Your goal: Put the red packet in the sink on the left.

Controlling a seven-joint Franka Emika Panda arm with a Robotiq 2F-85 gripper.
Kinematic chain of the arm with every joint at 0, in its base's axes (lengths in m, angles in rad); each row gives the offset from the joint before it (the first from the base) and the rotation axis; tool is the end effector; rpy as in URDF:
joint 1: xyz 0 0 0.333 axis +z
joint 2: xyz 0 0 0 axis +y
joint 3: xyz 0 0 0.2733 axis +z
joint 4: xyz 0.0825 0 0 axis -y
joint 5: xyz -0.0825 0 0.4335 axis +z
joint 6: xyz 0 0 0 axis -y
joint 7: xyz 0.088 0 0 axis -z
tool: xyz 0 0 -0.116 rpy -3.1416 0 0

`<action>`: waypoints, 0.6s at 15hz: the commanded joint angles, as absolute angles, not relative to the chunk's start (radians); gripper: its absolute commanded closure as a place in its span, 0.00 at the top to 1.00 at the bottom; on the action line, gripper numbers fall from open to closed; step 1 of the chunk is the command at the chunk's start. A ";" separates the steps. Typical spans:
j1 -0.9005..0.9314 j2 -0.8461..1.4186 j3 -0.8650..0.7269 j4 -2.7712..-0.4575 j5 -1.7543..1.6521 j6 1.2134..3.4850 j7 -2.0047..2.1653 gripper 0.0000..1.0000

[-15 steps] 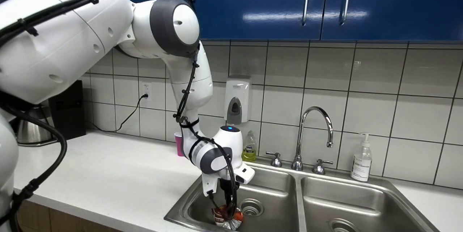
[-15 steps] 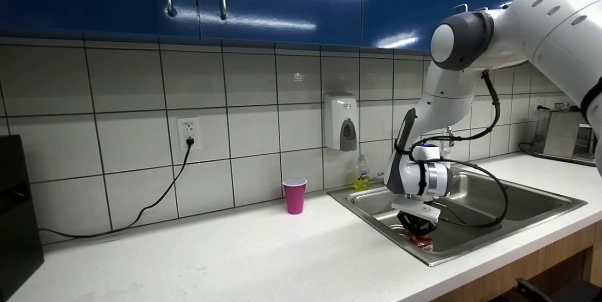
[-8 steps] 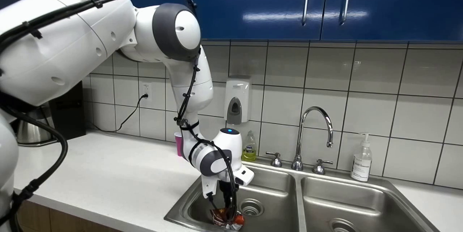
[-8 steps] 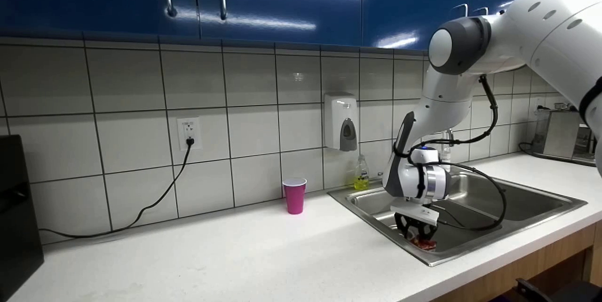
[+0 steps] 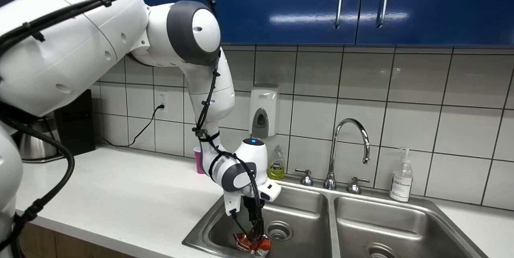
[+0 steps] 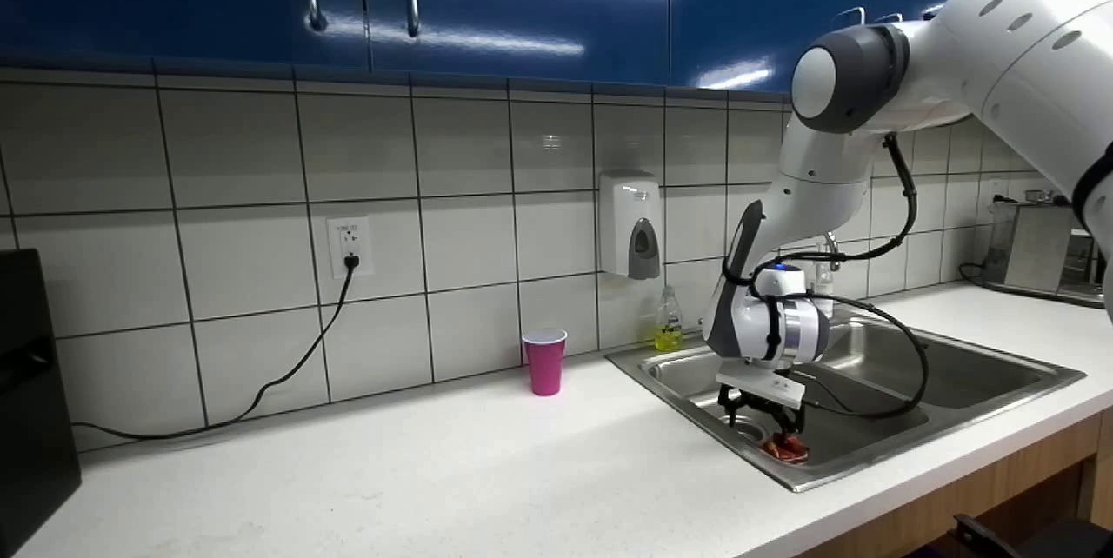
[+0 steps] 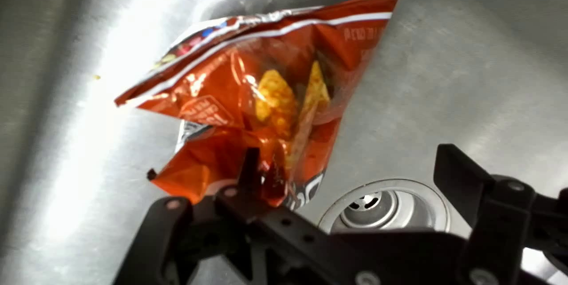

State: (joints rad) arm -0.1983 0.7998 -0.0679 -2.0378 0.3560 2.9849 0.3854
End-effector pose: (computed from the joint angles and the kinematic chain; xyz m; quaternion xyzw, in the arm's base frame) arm 0.5354 -0.1770 -0.0255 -0.8808 0.4669 -0.0758 0.0220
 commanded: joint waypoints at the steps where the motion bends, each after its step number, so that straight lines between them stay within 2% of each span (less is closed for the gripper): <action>1: -0.176 0.740 -0.085 -2.074 0.367 2.991 0.377 1.00; 5: -0.141 0.693 -0.119 -2.096 0.353 2.971 0.385 1.00; 9: -0.064 0.616 -0.200 -2.146 0.303 2.854 0.394 1.00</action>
